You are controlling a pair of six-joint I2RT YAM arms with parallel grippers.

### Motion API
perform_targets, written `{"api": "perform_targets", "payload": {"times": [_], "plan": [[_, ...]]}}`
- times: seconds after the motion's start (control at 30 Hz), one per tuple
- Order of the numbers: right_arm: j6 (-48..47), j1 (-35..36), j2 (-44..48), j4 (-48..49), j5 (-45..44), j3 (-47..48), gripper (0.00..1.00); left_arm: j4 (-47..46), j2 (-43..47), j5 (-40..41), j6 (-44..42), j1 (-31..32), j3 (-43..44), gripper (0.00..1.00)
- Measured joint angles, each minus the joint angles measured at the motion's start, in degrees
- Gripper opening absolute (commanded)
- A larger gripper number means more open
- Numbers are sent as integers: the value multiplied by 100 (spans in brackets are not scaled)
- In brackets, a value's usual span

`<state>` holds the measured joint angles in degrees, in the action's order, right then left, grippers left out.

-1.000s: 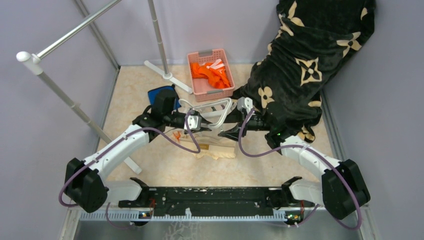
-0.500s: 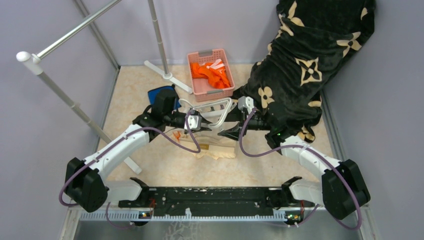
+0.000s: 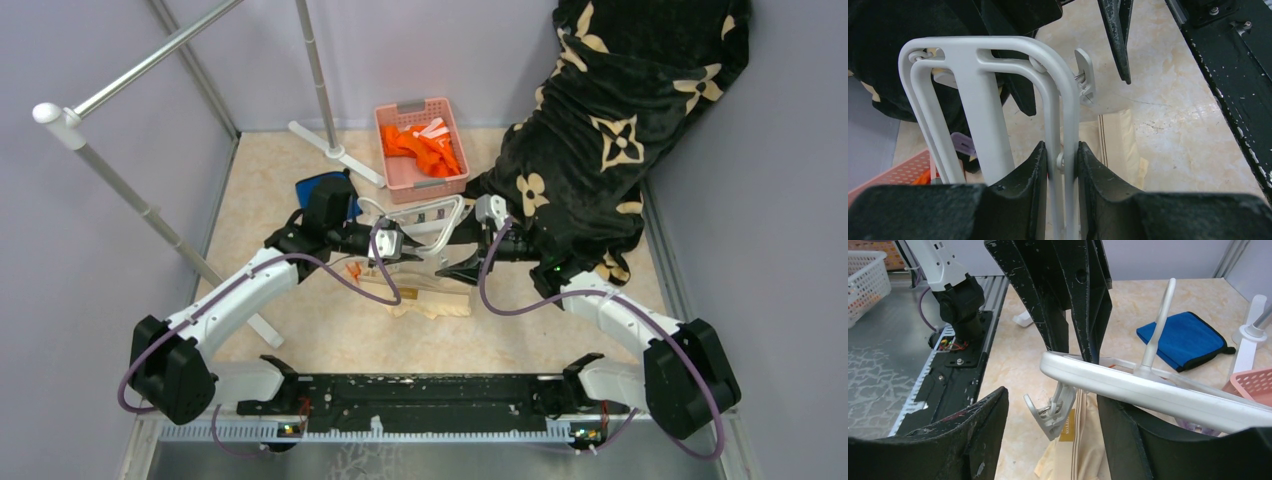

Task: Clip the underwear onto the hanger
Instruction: Open the clamp at the hanger.

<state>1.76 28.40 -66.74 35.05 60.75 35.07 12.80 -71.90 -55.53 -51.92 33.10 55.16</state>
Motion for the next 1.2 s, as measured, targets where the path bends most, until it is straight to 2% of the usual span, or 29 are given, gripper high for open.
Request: {"api": "perform_targets", "payload": {"times": [0.57,0.93,1.2], "plan": [[-225,0,457,-525,142,-15,61,20,0,0,-2,0,22,0],[-269,0,420,-470,76,-15,65,37,-4,-4,-2,0,42,0],[-170,-2,179,-286,83,-15,58,50,-22,-11,-2,0,55,0]]}}
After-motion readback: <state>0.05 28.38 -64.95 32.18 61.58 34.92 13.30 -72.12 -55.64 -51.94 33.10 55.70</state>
